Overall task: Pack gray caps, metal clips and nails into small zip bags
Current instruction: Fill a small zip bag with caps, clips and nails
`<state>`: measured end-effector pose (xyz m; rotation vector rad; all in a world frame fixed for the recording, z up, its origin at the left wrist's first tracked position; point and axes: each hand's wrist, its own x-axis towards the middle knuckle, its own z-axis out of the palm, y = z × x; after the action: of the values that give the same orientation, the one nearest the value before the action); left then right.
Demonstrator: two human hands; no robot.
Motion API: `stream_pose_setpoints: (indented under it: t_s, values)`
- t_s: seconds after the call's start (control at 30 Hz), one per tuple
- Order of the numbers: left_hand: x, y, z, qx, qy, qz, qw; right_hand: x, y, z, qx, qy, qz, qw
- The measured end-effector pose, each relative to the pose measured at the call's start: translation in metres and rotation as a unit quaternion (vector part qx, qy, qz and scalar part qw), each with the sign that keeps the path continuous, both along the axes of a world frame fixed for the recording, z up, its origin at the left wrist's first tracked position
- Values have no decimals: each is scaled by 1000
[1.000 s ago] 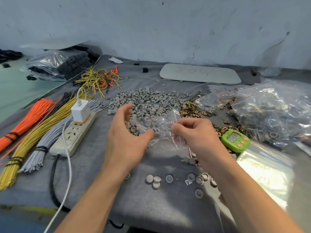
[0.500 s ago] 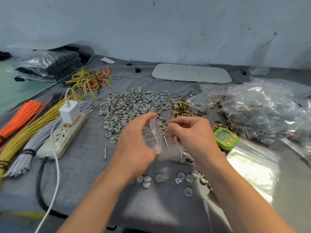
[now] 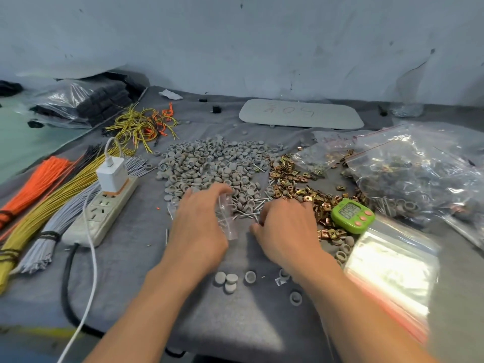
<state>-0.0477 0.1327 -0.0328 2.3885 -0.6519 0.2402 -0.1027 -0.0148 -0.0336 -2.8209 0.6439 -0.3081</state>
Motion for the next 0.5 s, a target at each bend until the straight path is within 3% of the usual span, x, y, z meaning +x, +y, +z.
stream_pose_setpoints:
  t_s: [0.23, 0.5]
  values:
    - [8, 1, -13, 17, 18, -20, 999, 7, -2, 7, 10, -5, -103, 995]
    - [6, 2, -10, -41, 90, 4, 995, 8, 5, -1, -20, 38, -39, 998]
